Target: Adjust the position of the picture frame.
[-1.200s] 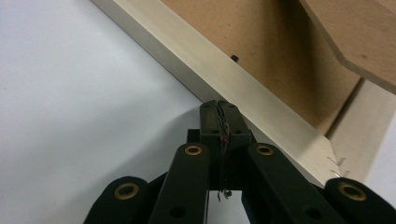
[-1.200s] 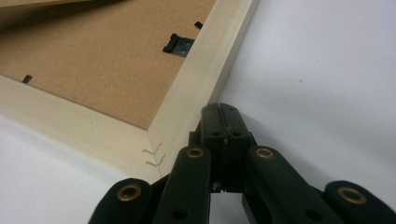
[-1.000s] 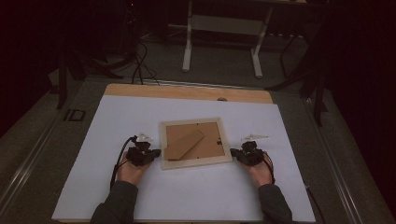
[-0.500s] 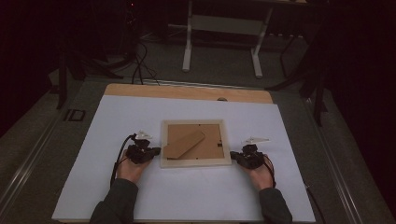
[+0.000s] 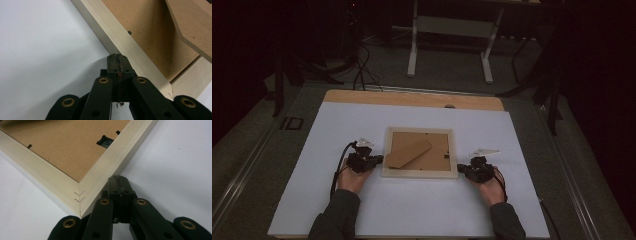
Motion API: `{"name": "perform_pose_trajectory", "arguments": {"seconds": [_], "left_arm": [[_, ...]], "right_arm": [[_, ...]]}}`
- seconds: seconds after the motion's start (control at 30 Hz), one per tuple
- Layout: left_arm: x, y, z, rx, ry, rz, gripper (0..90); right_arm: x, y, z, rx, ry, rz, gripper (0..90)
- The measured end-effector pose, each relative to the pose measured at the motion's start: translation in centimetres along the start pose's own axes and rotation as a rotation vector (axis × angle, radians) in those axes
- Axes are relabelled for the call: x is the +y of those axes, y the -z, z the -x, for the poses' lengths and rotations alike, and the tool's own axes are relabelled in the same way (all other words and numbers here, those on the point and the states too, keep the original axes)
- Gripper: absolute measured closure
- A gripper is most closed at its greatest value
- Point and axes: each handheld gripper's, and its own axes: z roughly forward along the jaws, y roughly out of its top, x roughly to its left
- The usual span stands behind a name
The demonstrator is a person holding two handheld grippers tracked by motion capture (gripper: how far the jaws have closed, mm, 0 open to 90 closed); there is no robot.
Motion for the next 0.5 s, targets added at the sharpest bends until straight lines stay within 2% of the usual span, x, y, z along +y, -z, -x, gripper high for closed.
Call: {"name": "perform_pose_trajectory", "arguments": {"seconds": [0.33,0.5], "left_arm": [[-0.07,0.04,0.26,0.018,0.003,0.002,90.0],[-0.51,0.32,0.47,0.007,0.009,0.007,90.0]], "right_arm": [[-0.05,-0.01,0.0,0.005,0.003,0.003,90.0],[-0.02,-0.03,-0.02,0.003,0.0,0.003,90.0]]}}
